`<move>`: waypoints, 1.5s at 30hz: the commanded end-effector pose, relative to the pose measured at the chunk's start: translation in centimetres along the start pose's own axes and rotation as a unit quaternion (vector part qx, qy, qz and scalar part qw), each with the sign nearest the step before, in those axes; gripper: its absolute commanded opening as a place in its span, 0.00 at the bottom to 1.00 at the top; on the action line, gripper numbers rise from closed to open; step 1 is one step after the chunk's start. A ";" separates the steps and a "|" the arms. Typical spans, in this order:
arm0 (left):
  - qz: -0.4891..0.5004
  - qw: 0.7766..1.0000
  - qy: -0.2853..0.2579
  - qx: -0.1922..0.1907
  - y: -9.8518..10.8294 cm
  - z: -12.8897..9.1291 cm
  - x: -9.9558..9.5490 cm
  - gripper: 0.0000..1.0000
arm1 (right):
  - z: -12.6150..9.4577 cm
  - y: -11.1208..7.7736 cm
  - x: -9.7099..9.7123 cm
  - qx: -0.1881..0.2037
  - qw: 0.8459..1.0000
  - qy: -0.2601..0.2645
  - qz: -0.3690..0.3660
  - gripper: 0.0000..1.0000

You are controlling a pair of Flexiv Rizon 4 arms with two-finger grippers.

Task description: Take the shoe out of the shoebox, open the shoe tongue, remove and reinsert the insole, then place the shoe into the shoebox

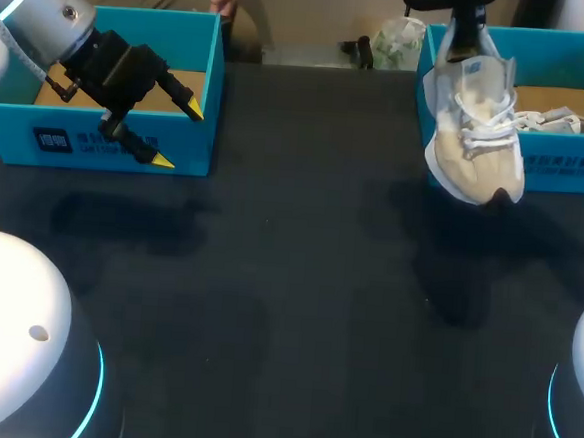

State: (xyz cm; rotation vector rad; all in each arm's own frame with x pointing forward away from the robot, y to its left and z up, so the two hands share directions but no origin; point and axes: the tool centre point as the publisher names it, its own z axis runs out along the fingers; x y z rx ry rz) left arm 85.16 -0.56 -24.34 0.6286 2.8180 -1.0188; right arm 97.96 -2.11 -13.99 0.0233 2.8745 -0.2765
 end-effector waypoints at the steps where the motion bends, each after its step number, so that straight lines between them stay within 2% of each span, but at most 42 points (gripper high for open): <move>1: 0.000 1.000 0.000 -0.001 0.0 -0.1 0.0 1.00 | -0.1 -0.1 0.0 -0.001 1.000 -0.001 0.000 0.00; 3: 0.000 1.000 0.000 -0.001 0.0 -0.1 0.0 1.00 | -0.1 -0.1 0.0 -0.001 1.000 -0.001 0.000 0.00; 5: 0.000 1.000 0.000 -0.001 0.0 -0.1 0.0 1.00 | 0.4 -1.5 -1.4 0.003 1.000 -0.007 0.021 0.00; 9: 0.000 1.000 0.000 -0.001 0.0 -0.1 0.0 1.00 | 1.9 -4.5 -4.1 0.018 0.999 0.014 0.049 0.00; 16: 0.000 1.000 0.000 -0.001 0.0 -0.1 0.0 1.00 | 3.7 -9.0 -7.7 0.038 0.998 0.020 0.047 0.00; 29: 0.000 1.000 0.000 -0.001 0.0 -0.1 0.0 1.00 | 7.4 -16.6 -12.0 0.044 0.997 0.021 0.057 0.00; 34: 0.000 1.000 0.000 -0.001 0.0 -0.1 0.0 1.00 | 8.0 -18.3 -13.9 0.044 0.997 -0.001 0.058 0.00; 45: 0.000 1.000 0.000 -0.001 0.0 -0.1 0.0 1.00 | 8.0 -18.3 -13.9 0.044 0.997 -0.001 0.058 0.00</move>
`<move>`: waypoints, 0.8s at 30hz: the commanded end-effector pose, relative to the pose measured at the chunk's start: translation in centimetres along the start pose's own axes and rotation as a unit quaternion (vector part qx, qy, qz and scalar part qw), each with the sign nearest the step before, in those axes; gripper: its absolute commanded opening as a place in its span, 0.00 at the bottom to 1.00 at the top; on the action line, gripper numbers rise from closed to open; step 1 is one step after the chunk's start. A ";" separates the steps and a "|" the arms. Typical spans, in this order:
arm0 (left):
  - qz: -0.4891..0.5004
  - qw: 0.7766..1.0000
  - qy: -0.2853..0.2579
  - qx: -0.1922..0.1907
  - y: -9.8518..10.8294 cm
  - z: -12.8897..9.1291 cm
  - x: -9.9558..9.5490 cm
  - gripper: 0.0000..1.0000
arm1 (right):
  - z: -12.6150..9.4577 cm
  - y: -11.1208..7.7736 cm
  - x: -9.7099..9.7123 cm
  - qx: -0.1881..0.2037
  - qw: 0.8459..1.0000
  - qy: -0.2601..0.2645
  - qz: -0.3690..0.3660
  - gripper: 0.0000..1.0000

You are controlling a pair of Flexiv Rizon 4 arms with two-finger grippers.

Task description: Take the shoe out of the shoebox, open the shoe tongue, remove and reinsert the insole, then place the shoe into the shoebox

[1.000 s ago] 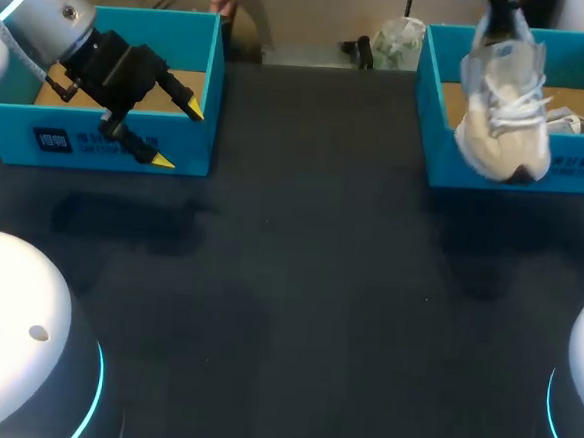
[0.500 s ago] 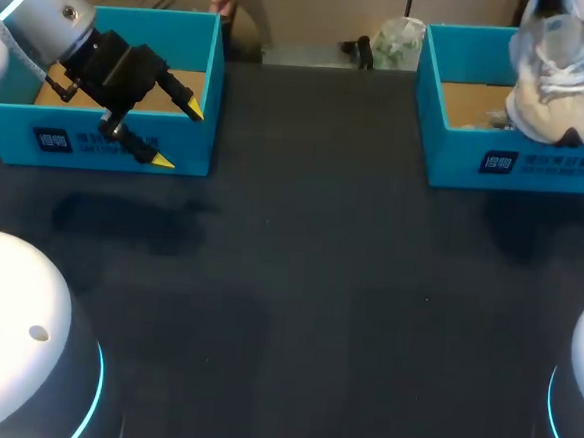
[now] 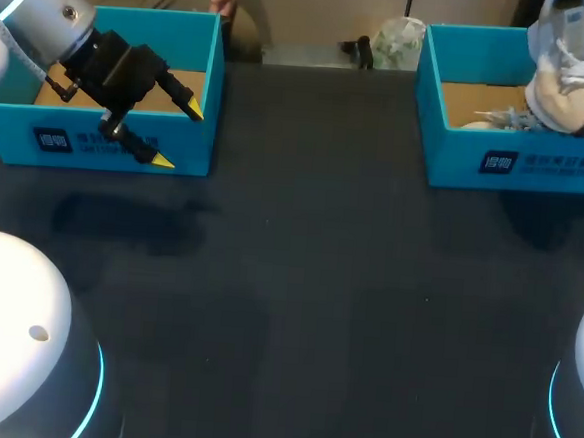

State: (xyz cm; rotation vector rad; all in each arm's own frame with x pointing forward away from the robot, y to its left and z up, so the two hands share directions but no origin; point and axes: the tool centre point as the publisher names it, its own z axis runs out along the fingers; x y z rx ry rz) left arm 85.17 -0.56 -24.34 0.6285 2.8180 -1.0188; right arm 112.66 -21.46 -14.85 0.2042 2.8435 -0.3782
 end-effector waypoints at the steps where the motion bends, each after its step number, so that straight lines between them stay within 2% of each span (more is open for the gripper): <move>1: 0.000 1.000 0.000 -0.001 0.0 -0.1 0.0 1.00 | -0.2 -0.1 0.0 0.000 1.000 0.000 0.000 0.00; 7: 0.000 1.000 0.000 -0.001 0.0 -0.1 0.0 1.00 | 0.1 -0.2 -0.3 -0.003 1.000 -0.003 0.004 0.00; 14: 0.000 1.000 0.000 -0.001 0.0 -0.1 0.0 1.00 | 2.3 -3.2 -3.2 -0.003 1.000 -0.016 0.021 0.00; 24: 0.000 1.000 0.000 -0.001 0.0 -0.1 0.0 1.00 | 6.3 -6.9 -6.8 0.001 1.000 0.006 0.012 0.00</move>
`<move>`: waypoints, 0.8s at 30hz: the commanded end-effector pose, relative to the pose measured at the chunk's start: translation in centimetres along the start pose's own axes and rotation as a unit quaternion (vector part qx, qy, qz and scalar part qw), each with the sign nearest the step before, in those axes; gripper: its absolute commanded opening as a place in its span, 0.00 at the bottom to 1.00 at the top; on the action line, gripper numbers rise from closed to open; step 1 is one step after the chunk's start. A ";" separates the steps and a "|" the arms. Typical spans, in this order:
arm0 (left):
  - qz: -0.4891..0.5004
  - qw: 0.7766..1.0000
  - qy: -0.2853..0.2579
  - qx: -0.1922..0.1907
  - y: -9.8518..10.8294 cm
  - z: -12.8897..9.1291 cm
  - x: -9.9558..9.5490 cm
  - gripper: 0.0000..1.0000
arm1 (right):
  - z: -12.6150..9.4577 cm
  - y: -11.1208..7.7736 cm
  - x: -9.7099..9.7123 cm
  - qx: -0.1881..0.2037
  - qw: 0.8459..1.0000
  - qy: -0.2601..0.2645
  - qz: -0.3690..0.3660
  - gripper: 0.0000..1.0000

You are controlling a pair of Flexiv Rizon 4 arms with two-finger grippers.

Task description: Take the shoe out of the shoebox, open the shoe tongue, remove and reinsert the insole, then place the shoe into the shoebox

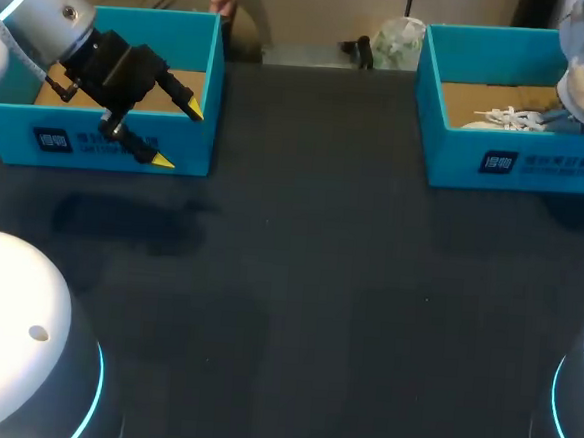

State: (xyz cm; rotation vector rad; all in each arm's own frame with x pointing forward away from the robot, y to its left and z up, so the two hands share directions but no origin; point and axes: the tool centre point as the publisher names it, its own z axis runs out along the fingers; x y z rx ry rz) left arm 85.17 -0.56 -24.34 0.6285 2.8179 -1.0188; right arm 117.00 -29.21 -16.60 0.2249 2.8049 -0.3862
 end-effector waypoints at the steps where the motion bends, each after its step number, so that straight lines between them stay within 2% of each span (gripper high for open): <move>1: 0.000 1.000 0.000 -0.001 0.0 -0.1 0.0 1.00 | 1.9 -0.9 -2.5 -0.002 1.000 0.024 0.003 0.00; 9: 0.000 1.000 0.000 -0.001 0.0 -0.1 0.0 1.00 | 3.0 -2.2 -3.4 0.003 0.999 0.032 0.039 0.00; 14: 0.000 1.000 0.000 -0.001 0.0 -0.1 0.0 1.00 | 2.8 -3.0 -2.2 0.015 0.992 0.042 0.121 0.00; 17: 0.000 1.000 0.000 -0.001 0.0 -0.1 0.0 1.00 | 2.7 -3.4 -1.4 0.032 0.979 0.046 0.196 0.00; 20: 0.000 1.000 0.000 -0.001 0.0 -0.1 0.0 1.00 | 2.3 -4.1 -0.8 0.055 0.954 0.040 0.293 0.00; 24: 0.000 1.000 0.000 -0.001 0.0 -0.1 0.0 1.00 | 2.0 -4.6 -0.2 0.065 0.920 0.026 0.386 0.00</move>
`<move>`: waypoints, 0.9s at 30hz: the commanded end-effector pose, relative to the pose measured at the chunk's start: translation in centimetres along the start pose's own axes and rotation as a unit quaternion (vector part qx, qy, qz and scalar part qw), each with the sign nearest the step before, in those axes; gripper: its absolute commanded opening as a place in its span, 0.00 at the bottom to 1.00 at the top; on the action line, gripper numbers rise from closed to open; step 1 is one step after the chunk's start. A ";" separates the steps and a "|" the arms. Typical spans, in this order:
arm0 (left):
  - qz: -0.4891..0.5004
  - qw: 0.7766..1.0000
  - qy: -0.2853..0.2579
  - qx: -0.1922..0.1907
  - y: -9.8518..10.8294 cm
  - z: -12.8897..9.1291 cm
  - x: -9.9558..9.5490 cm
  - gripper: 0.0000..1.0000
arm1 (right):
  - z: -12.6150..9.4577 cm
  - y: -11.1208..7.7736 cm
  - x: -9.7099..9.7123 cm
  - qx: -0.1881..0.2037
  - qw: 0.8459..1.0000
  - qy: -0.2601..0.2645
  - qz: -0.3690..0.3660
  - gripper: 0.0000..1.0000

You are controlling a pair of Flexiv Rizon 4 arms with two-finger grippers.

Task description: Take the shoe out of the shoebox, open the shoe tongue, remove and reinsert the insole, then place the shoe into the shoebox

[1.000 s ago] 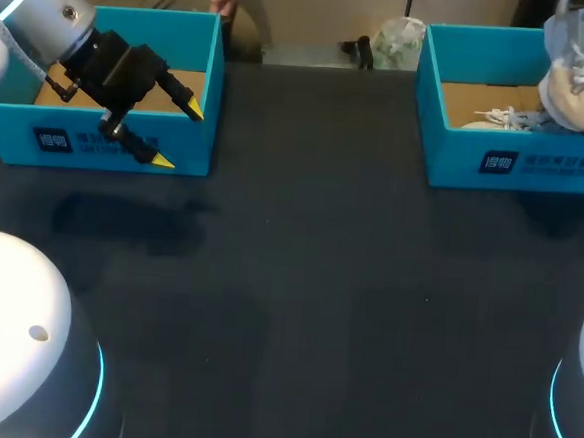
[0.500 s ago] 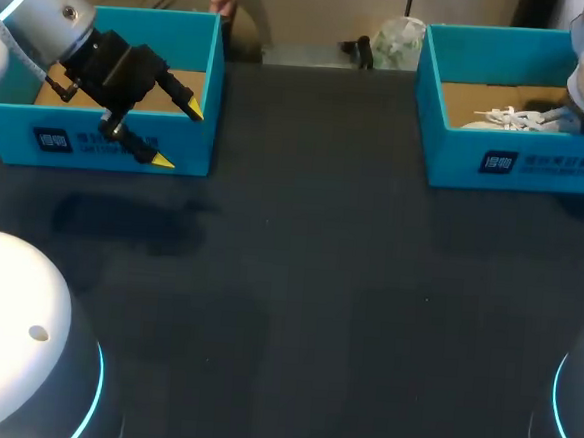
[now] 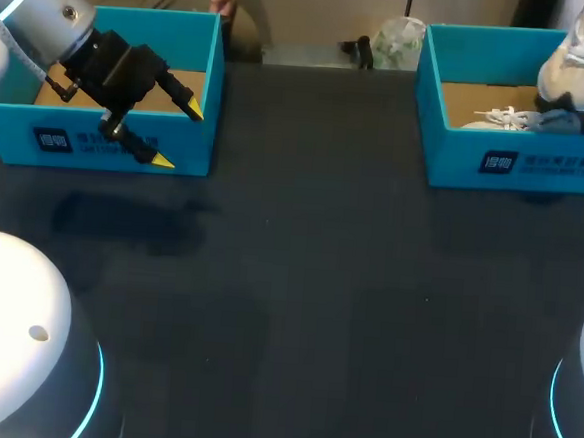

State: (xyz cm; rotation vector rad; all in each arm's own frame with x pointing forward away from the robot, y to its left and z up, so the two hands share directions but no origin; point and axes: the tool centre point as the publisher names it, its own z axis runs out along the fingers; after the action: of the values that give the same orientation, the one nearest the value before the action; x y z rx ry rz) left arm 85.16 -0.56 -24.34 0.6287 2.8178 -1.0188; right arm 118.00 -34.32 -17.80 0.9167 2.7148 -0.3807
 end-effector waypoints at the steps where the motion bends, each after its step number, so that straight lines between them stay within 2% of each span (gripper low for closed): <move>1: 0.000 1.000 0.000 -0.002 0.0 -0.1 0.0 1.00 | -0.7 -0.7 0.9 0.019 0.981 -0.025 0.190 0.00; 5: 0.000 1.000 0.000 -0.002 0.0 -0.1 0.0 1.00 | -0.5 -1.5 0.9 0.023 0.955 -0.009 0.296 0.00; 6: 0.000 1.000 0.000 -0.002 0.0 -0.1 0.0 1.00 | -0.6 -1.8 1.0 0.032 0.944 -0.012 0.328 0.00; 7: 0.000 1.000 0.000 -0.002 0.0 -0.1 0.0 1.00 | -0.6 -2.0 1.0 0.022 0.937 -0.010 0.349 0.00; 11: 0.000 1.000 0.000 -0.002 0.0 -0.1 0.0 1.00 | -0.8 -2.6 1.5 0.034 0.901 -0.005 0.432 0.00; 15: 0.000 1.000 0.000 -0.002 0.0 -0.1 0.0 1.00 | -0.9 -3.2 2.1 0.028 0.863 0.009 0.505 0.00; 18: 0.000 1.000 0.000 -0.002 0.0 -0.1 0.0 1.00 | -1.2 -3.1 2.3 0.036 0.851 0.013 0.524 0.00; 27: 0.000 1.000 0.000 -0.002 0.0 -0.1 0.0 1.00 | -1.2 -3.1 2.3 0.036 0.851 0.013 0.524 0.00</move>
State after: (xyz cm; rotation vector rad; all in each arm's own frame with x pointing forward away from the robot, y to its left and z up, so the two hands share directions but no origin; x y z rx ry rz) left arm 85.16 -0.56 -24.35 0.6286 2.8178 -1.0188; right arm 113.84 -35.01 -17.22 1.9991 1.9830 -0.2474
